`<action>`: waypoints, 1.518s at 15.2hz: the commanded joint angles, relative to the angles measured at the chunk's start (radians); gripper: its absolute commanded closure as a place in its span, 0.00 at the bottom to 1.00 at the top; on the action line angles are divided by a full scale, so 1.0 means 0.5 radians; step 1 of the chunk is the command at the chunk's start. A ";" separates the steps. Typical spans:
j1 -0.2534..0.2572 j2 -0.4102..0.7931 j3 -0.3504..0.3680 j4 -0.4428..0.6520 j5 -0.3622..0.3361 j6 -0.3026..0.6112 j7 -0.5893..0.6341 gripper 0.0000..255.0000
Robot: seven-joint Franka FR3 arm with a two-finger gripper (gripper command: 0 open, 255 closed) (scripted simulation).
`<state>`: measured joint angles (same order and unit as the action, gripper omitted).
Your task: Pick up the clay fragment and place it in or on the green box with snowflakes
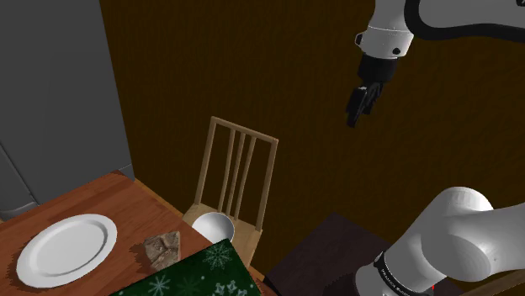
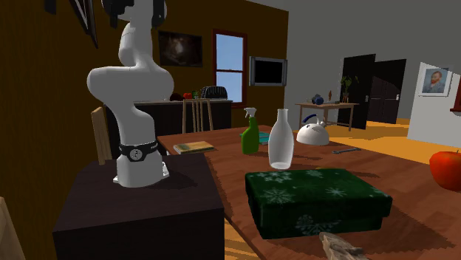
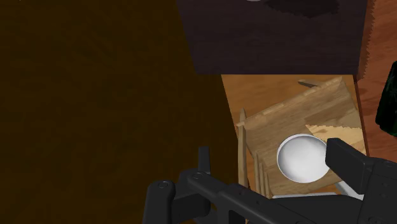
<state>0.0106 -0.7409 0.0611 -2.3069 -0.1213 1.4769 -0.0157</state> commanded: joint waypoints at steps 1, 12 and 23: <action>0.000 0.000 0.000 0.000 0.000 0.000 0.000 0.00; 0.135 0.270 0.401 -0.220 0.236 0.454 0.488 0.00; 0.194 0.877 0.815 -0.131 0.257 0.928 1.015 0.00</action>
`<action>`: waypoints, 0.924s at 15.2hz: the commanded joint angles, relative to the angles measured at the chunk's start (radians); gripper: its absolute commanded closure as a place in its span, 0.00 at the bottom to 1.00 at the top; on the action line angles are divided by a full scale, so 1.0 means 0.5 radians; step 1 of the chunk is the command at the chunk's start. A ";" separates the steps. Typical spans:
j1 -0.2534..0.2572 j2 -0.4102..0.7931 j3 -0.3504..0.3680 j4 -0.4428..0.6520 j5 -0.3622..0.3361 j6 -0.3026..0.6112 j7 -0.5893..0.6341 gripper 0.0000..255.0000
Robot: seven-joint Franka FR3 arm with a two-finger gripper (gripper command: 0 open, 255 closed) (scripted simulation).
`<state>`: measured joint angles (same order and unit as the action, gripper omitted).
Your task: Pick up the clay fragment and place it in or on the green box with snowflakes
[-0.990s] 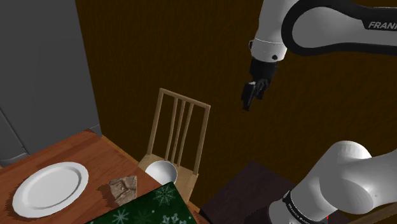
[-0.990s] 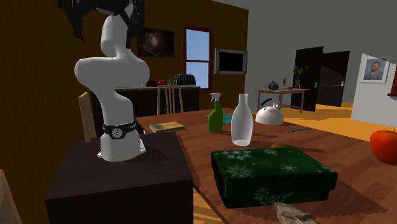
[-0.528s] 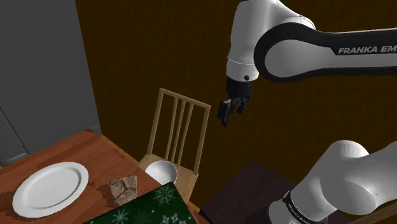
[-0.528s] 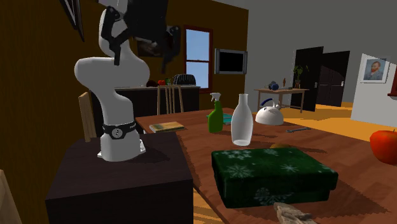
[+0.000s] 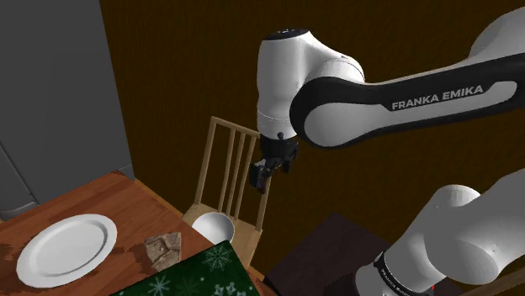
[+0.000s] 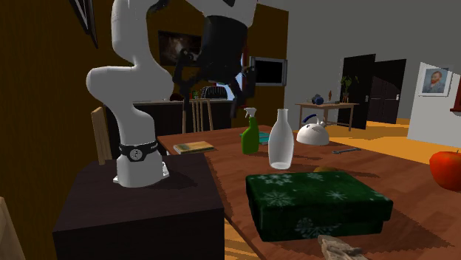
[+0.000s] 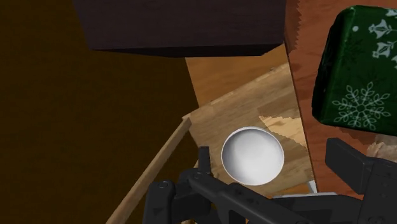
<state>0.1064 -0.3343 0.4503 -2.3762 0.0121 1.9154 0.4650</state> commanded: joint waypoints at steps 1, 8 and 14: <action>0.004 0.134 0.073 0.031 -0.029 0.089 0.109 0.00; 0.040 0.693 0.268 0.275 -0.291 0.296 0.545 0.00; 0.196 1.217 0.282 0.593 -0.614 0.356 0.917 0.00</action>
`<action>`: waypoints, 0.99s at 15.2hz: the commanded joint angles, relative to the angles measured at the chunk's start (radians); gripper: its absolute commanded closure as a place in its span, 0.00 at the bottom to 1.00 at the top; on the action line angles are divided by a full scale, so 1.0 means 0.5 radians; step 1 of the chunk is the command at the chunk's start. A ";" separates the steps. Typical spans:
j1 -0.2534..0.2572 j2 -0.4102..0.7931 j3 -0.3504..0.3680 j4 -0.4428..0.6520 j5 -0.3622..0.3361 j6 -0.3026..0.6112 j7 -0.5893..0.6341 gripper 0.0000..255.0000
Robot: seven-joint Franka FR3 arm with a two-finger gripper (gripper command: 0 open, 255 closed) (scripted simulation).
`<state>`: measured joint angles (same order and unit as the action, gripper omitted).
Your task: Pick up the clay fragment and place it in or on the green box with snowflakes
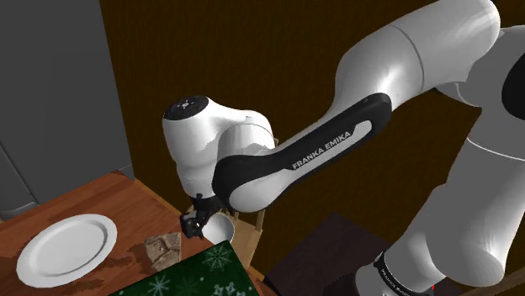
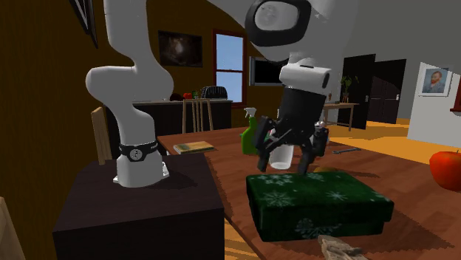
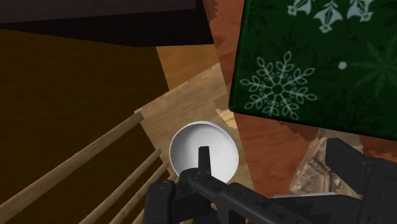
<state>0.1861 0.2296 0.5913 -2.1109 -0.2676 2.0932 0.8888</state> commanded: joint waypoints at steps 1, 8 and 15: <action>0.075 0.174 -0.012 0.125 -0.103 0.001 0.121 0.00; 0.375 0.744 -0.132 0.638 -0.358 -0.049 0.373 0.00; 0.512 1.019 -0.208 0.880 -0.448 -0.037 0.442 0.00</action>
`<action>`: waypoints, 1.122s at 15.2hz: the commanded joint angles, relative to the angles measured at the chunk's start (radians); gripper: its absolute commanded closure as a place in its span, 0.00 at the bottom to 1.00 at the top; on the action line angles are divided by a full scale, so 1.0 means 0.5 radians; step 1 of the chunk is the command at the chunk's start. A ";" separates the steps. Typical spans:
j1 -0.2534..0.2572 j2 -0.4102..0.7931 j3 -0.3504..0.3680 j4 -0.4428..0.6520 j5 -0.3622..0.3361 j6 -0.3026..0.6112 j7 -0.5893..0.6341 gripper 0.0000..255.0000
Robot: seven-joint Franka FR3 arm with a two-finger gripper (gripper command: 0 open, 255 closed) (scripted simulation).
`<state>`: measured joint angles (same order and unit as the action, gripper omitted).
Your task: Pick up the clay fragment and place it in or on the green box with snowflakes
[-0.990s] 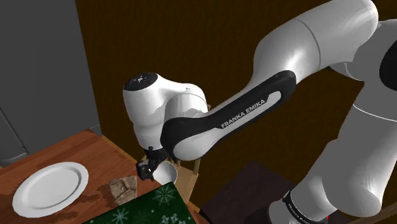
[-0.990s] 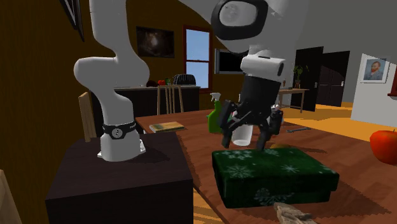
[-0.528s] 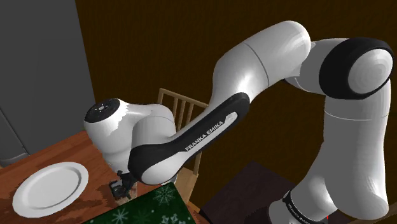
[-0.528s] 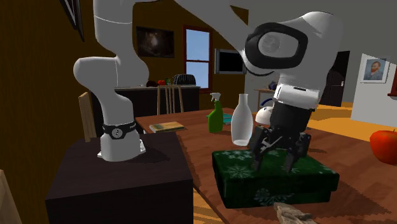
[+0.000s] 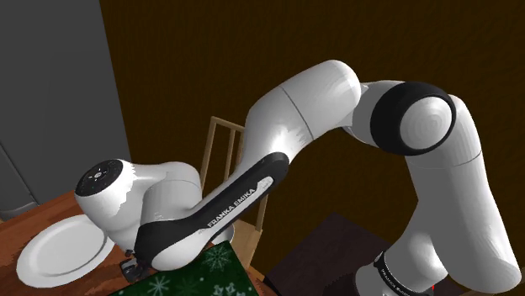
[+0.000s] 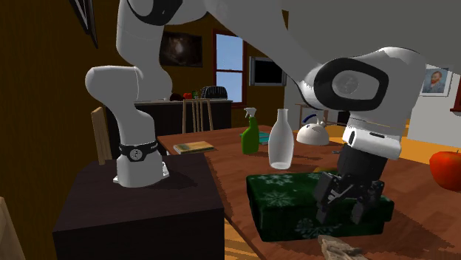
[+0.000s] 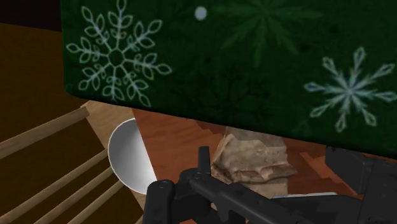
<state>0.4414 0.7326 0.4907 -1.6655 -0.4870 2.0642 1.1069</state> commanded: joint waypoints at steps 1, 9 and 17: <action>0.002 0.026 -0.013 -0.019 -0.017 0.040 0.011 0.00; 0.008 0.071 -0.039 -0.044 -0.045 0.109 0.028 0.00; -0.022 0.059 -0.040 -0.022 -0.031 0.083 -0.023 1.00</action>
<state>0.4301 0.7526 0.4711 -1.6887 -0.5054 2.1979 1.1038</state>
